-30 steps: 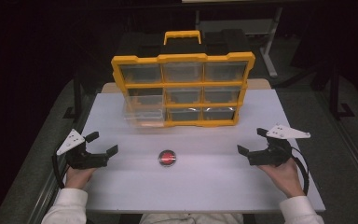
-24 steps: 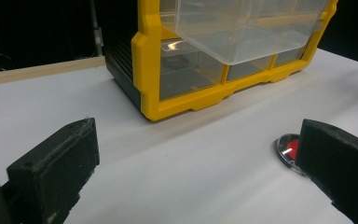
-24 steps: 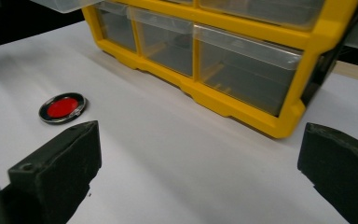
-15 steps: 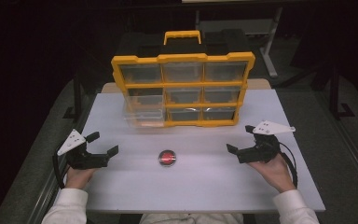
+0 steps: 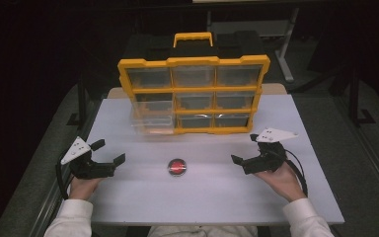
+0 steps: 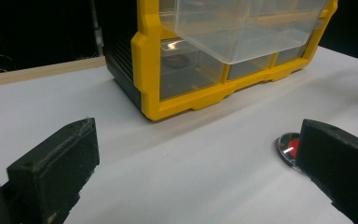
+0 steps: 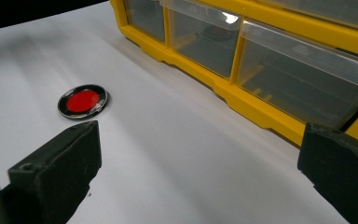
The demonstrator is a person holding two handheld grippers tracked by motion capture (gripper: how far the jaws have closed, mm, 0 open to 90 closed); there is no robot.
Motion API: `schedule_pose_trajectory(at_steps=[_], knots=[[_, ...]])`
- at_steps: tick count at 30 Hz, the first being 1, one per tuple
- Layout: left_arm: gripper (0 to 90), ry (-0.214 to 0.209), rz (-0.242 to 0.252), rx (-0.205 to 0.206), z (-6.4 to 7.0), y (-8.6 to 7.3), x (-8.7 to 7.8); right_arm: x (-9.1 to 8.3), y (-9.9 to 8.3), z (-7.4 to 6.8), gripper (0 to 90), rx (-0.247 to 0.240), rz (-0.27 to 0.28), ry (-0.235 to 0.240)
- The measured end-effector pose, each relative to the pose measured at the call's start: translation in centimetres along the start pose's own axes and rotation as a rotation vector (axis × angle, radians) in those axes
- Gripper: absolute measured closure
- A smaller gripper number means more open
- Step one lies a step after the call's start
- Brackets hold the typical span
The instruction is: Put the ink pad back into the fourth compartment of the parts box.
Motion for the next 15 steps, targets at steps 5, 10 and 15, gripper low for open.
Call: schedule_pose_trajectory(at_steps=[5,10,15], knots=[[0.0,-0.007,-0.007,0.004,0.1,-0.1,0.1,0.6,0.1,-0.4,0.0,-0.003,-0.015,0.023],[0.0,-0.009,-0.007,0.005,0.1,-0.1,0.1,1.2,0.4,-0.9,0.0,-0.016,-0.029,0.041],[0.0,-0.008,-0.007,0.005,0.1,-0.1,0.1,1.8,0.7,-1.3,0.0,-0.031,-0.040,0.058]])
Point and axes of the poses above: each handheld gripper's, and its own axes: x roughly forward along the jaws, y roughly out of its top, z roughly to its right, the point moved 6 cm from there along x, roughly forward along the jaws, and after that the axes turned 6 degrees about y, right-handed, at the moved point
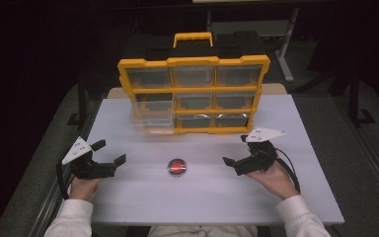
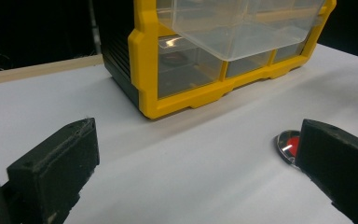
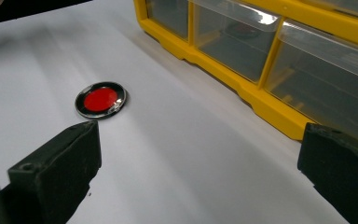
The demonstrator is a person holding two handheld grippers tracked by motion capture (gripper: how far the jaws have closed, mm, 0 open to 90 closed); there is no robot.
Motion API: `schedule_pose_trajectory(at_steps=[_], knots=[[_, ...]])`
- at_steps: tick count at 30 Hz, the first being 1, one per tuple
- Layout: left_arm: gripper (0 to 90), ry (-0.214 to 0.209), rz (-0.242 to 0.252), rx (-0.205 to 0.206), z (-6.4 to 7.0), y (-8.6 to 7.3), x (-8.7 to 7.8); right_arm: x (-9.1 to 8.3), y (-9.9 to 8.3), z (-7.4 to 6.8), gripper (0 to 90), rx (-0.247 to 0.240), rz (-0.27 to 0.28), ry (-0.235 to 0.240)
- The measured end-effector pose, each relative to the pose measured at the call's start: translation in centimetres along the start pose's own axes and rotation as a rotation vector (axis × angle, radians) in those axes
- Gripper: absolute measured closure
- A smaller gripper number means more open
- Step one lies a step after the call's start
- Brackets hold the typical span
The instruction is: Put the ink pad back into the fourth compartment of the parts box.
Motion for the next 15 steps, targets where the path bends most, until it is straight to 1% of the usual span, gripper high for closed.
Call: schedule_pose_trajectory(at_steps=[5,7,11,15], knots=[[0.0,0.006,-0.004,0.002,0.0,0.0,0.0,0.5,0.3,-0.3,0.0,-0.005,-0.010,0.012],[0.0,0.006,0.000,-0.001,-0.1,0.0,0.0,0.9,0.5,-0.6,0.0,-0.015,-0.017,0.023],[0.0,0.010,0.003,-0.006,-0.1,0.0,0.0,1.6,0.8,-1.0,0.0,-0.015,-0.030,0.045],[0.0,0.009,0.002,-0.005,-0.1,0.0,0.0,2.1,1.2,-1.4,0.0,-0.021,-0.033,0.055]])
Point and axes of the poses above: each handheld gripper's, and its own axes: x roughly forward along the jaws, y roughly out of its top, z roughly to its right, the point moved 6 cm from there along x, roughly forward along the jaws, and after that the axes turned 6 degrees about y, right-handed, at the moved point
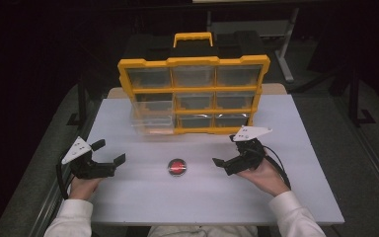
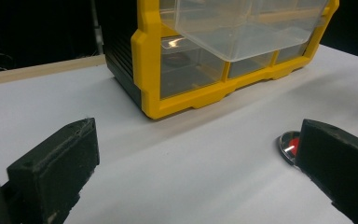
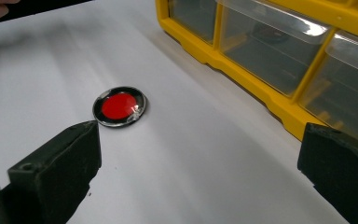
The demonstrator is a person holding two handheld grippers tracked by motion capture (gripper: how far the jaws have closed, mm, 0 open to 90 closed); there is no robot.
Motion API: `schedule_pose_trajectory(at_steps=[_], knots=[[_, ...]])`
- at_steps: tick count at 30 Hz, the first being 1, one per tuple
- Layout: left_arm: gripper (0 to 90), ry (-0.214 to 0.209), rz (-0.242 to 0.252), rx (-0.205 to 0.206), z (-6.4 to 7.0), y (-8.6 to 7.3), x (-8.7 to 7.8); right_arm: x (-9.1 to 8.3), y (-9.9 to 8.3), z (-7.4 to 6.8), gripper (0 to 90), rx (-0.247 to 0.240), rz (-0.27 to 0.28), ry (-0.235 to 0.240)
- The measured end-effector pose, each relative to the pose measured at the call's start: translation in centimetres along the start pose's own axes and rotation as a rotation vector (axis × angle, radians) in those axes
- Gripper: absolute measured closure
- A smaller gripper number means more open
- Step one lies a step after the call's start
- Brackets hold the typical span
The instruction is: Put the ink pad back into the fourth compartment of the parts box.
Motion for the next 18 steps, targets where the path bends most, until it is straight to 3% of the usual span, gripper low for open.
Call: schedule_pose_trajectory(at_steps=[18], knots=[[0.0,-0.002,-0.003,0.004,0.0,0.0,0.0,3.0,1.1,-1.7,0.0,-0.043,-0.045,0.057]])
Point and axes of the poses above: each handheld gripper's, and its own axes: x roughly forward along the jaws, y roughly out of its top, z roughly to its right, the point moved 6 cm from there along x, roughly forward along the jaws, and after that the axes turned 6 degrees about y, right-handed, at the moved point
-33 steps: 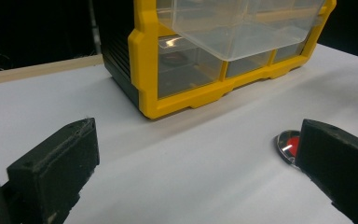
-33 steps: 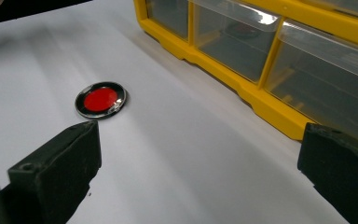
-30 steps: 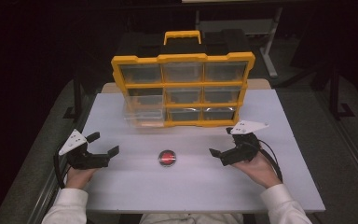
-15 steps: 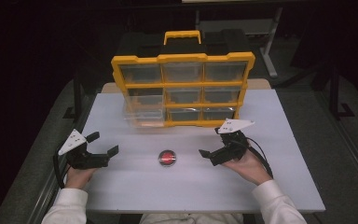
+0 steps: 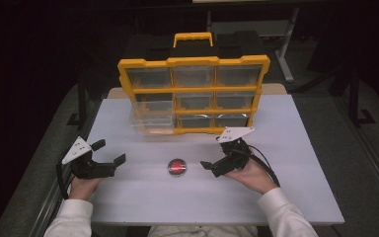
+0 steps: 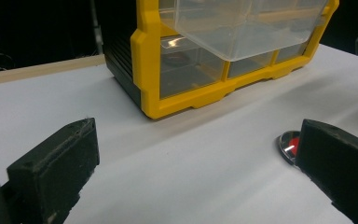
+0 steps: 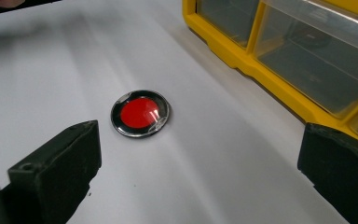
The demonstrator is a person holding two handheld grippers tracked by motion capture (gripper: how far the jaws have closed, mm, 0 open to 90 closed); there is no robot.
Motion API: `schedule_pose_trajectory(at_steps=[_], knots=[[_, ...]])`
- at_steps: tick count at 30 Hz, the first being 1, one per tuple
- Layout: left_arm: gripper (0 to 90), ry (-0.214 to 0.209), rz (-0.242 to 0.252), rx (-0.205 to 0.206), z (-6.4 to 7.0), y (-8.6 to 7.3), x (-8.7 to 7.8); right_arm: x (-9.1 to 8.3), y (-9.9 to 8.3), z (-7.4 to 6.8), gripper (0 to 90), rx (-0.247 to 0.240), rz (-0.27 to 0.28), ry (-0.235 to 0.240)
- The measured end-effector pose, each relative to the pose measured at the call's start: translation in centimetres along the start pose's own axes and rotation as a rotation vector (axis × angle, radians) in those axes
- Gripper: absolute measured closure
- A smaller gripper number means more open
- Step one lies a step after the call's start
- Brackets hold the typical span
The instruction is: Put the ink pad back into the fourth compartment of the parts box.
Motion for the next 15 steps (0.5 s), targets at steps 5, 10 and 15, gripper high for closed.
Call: schedule_pose_trajectory(at_steps=[5,10,15], knots=[[0.0,0.000,0.000,0.002,0.0,0.0,0.0,0.9,0.2,-0.3,0.0,-0.011,-0.004,0.017],[0.0,-0.001,0.000,-0.002,0.0,0.0,0.0,1.7,0.4,-0.7,0.0,-0.020,-0.016,0.026],[0.0,0.001,0.003,-0.003,0.0,0.0,0.0,2.5,0.7,-1.2,0.0,-0.029,-0.022,0.040]])
Point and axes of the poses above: each handheld gripper's, and its own axes: x roughly forward along the jaws, y roughly out of its top, z roughly to its right, the point moved 6 cm from there along x, roughly forward along the jaws, and after that the axes turned 6 degrees about y, right-handed, at the moved point
